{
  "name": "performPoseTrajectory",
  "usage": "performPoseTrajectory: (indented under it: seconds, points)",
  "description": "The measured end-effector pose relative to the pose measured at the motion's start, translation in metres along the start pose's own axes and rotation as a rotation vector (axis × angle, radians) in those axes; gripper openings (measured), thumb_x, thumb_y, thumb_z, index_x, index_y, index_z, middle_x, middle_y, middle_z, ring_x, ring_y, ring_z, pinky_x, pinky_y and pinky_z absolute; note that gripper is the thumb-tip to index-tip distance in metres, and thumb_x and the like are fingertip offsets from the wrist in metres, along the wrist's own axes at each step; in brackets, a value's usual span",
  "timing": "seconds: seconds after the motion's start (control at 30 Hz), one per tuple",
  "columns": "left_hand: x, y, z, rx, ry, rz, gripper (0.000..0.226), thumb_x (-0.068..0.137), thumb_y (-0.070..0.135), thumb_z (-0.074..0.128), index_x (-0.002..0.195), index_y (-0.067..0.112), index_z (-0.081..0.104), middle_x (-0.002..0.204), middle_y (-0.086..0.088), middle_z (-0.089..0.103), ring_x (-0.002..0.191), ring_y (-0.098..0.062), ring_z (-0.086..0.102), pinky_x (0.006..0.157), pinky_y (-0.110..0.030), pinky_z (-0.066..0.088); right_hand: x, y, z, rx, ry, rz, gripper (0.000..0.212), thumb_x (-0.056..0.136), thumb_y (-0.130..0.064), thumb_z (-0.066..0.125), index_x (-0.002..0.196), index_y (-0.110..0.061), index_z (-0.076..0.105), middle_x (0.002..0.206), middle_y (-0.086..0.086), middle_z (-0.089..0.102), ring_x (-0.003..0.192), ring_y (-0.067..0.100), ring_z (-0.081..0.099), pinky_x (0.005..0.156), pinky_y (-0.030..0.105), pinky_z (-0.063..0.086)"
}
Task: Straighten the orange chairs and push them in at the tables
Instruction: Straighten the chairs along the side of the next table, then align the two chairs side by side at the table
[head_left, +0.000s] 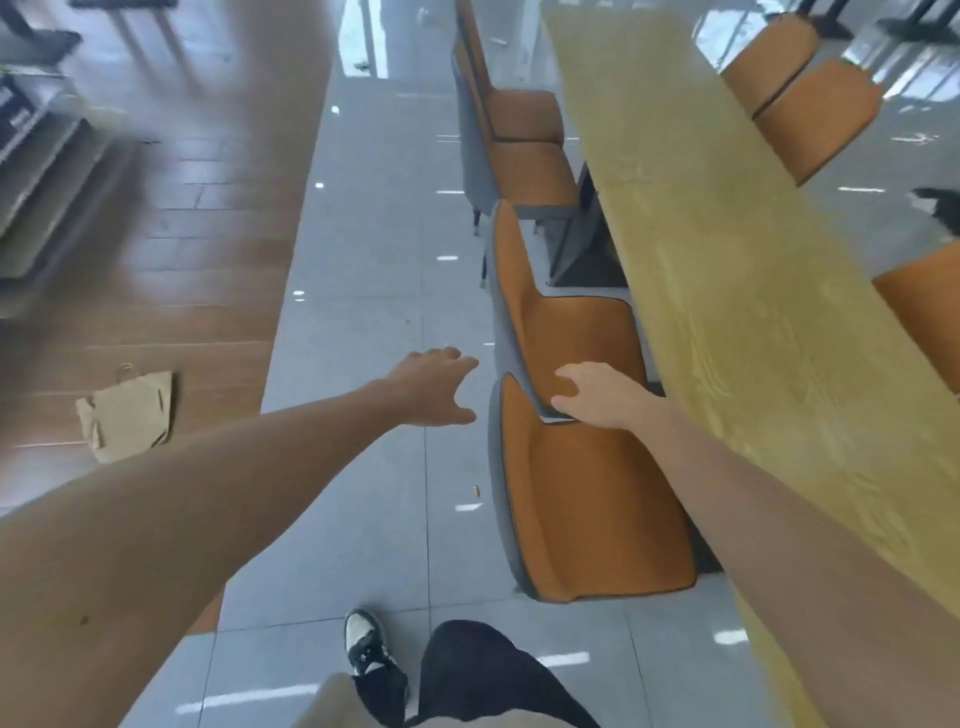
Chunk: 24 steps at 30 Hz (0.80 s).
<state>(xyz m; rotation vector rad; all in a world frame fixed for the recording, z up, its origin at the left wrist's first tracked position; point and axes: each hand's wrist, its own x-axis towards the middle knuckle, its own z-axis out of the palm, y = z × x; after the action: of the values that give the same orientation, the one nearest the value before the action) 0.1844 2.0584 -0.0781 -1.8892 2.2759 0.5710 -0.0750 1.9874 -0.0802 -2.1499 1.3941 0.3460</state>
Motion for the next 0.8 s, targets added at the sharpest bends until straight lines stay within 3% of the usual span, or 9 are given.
performPoseTrajectory:
  seconds: [0.13,0.3,0.37,0.47,0.63,0.8]
  points:
    - [0.049,-0.018,-0.026,0.062,0.02,0.21,0.072,0.09,0.046,0.064,0.148,0.011,0.042,0.132,-0.009,0.054,0.121,-0.031,0.053,0.102,-0.045,0.044,0.002,-0.001,-0.012,0.12,0.195,0.186,0.059,0.1,-0.039,0.049,0.152,-0.015,0.035,0.158,0.004,0.034,0.144,0.023,0.032,0.116,0.042,0.03]
    - [0.122,-0.026,-0.047,0.129,-0.036,0.44,0.078,0.091,0.041,0.067,0.155,0.012,0.034,0.157,-0.011,0.038,0.142,-0.03,0.038,0.113,-0.046,0.036,0.012,0.002,0.009,0.28,0.473,0.423,0.063,0.099,-0.046,0.047,0.153,-0.015,0.033,0.159,0.009,0.031,0.144,0.026,0.03,0.114,0.044,0.03]
    - [0.148,-0.025,-0.049,0.169,-0.069,0.517,0.08,0.091,0.039,0.068,0.156,0.012,0.032,0.157,-0.012,0.037,0.144,-0.03,0.035,0.114,-0.048,0.035,0.019,0.002,0.03,0.393,0.534,0.532,0.065,0.099,-0.048,0.048,0.153,-0.015,0.033,0.16,0.01,0.029,0.145,0.027,0.028,0.114,0.044,0.03]
    - [0.182,-0.025,-0.049,0.217,-0.109,0.596,0.078,0.09,0.036,0.07,0.155,0.013,0.033,0.152,-0.016,0.039,0.141,-0.033,0.036,0.114,-0.049,0.034,0.033,0.001,0.058,0.52,0.524,0.67,0.071,0.098,-0.054,0.046,0.154,-0.015,0.028,0.162,0.012,0.024,0.147,0.028,0.023,0.114,0.046,0.028]
    - [0.239,-0.025,-0.053,0.317,-0.163,0.667,0.084,0.09,0.034,0.068,0.159,0.018,0.023,0.164,-0.017,0.021,0.151,-0.034,0.018,0.119,-0.051,0.022,0.053,-0.013,0.087,0.588,0.507,0.826,0.078,0.095,-0.062,0.043,0.156,-0.019,0.022,0.163,0.01,0.018,0.149,0.029,0.018,0.116,0.047,0.025]
    - [0.292,-0.03,-0.045,0.423,-0.251,0.736,0.092,0.088,0.041,0.072,0.16,0.019,0.019,0.167,-0.014,0.017,0.153,-0.033,0.015,0.12,-0.053,0.019,0.067,-0.04,0.099,0.74,0.423,0.901,0.101,0.078,-0.084,0.043,0.155,-0.023,0.022,0.162,0.003,0.023,0.147,0.025,0.024,0.116,0.049,0.03]
